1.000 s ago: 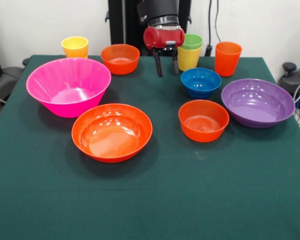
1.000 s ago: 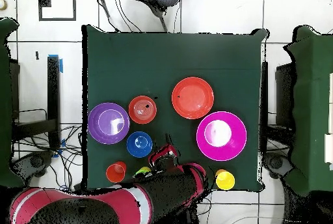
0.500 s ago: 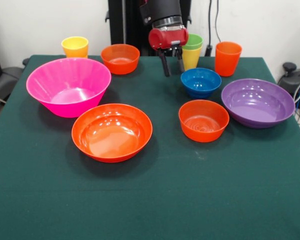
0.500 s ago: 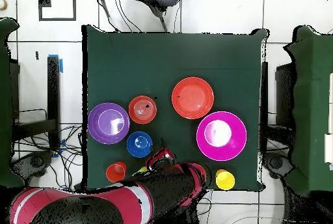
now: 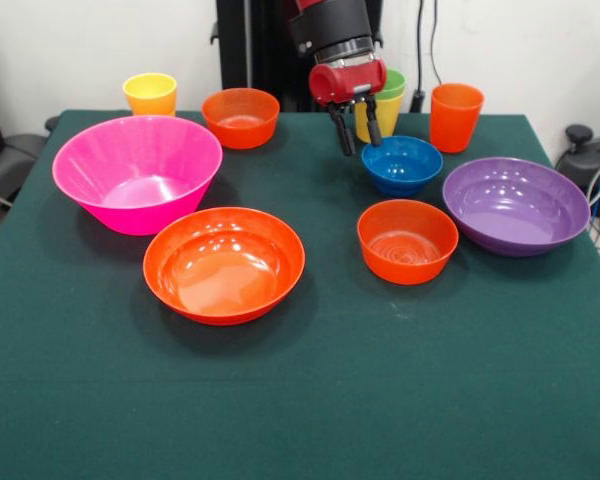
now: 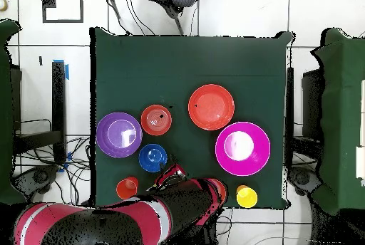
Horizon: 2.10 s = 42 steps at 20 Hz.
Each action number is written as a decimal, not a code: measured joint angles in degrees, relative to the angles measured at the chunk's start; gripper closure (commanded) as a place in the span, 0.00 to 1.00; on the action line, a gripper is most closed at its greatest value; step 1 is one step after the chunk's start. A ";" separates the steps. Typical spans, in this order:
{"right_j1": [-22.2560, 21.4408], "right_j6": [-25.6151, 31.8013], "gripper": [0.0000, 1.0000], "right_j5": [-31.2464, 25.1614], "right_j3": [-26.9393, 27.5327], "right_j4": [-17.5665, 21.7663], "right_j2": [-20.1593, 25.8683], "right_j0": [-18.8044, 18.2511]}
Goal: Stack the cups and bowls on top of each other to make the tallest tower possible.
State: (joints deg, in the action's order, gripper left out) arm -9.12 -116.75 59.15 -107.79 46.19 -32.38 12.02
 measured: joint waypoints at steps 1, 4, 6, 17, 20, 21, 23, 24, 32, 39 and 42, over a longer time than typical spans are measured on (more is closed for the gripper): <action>-0.01 0.00 0.00 -0.01 -0.18 -0.01 0.45 -0.27; 0.15 0.00 0.00 -0.01 -0.24 -0.33 0.74 -0.36; 0.76 0.00 0.00 -0.01 -0.23 -1.08 0.78 -0.30; 2.79 0.00 0.00 0.00 -0.24 -3.86 0.78 0.73; 3.44 0.00 0.00 0.00 -0.23 -5.01 0.78 1.31; 4.07 0.00 0.00 0.00 -0.22 -5.60 0.78 1.75; 4.32 0.00 0.00 0.00 -0.23 -5.69 0.78 1.89; 4.82 0.00 0.00 -0.07 -0.23 -5.68 0.80 2.07; 6.20 0.00 0.00 -0.54 -0.22 -5.69 0.78 2.11; 6.56 0.00 0.00 -1.54 -0.22 -5.69 0.79 2.11; 6.58 0.00 0.00 -2.11 -0.22 -5.69 0.78 2.11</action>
State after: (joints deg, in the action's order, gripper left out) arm -2.54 -116.75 57.04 -108.00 40.50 -31.60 14.14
